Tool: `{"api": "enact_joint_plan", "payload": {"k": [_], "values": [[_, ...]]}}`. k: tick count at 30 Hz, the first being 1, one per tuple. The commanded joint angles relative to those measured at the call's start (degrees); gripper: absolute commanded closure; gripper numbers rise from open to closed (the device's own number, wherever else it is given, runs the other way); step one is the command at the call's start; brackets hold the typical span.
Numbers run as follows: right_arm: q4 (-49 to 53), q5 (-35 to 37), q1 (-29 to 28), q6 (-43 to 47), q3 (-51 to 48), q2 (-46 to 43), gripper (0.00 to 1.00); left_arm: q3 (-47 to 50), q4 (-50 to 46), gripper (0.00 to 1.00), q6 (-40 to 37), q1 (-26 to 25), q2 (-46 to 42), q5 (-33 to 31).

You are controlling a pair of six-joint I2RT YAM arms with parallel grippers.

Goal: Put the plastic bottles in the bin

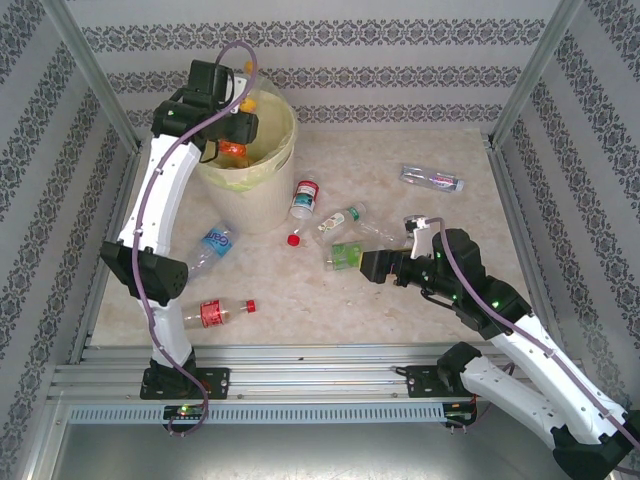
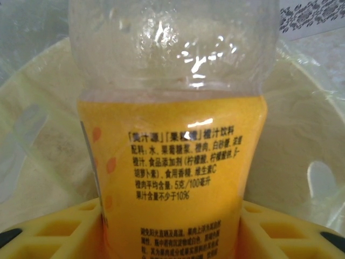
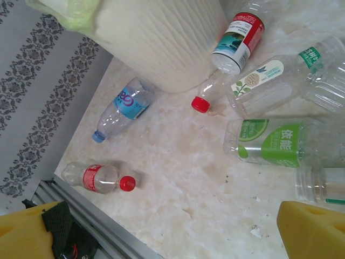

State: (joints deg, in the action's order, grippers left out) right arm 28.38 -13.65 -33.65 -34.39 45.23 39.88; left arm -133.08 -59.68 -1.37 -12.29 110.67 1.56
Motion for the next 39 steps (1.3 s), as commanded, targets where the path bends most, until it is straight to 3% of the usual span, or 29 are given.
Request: {"api": "enact_joint_plan", "payload": {"k": [1, 13, 25, 30, 34, 39], "values": [[1.4, 2.1, -0.5, -0.3, 0.7, -0.5, 0.02, 1.2, -1.1, 0.46, -0.9, 0.9, 0.2, 1.4], [2.2, 2.4, -0.5, -0.2, 1.0, -0.8, 0.02, 5.6, -1.7, 0.38, 1.3, 1.3, 0.4, 4.4], [5.7, 7.1, 0.0, 0.2, 3.0, -0.5, 0.02, 1.4, -3.9, 0.18, 4.5, 1.3, -1.1, 7.2], [6.6, 7.1, 1.8, 1.8, 4.5, 1.6, 0.03, 0.6, -3.3, 0.12, 6.2, 1.4, -4.5, 10.1], [8.0, 6.8, 4.4, 4.1, 7.0, 5.2, 0.03, 0.9, -4.1, 0.02, 5.8, 0.5, -8.0, 12.7], [9.9, 3.4, 9.8, 8.3, 10.0, 11.7, 0.02, 10.7, -0.4, 0.0, 8.0, -1.8, -17.0, 16.7]]}}
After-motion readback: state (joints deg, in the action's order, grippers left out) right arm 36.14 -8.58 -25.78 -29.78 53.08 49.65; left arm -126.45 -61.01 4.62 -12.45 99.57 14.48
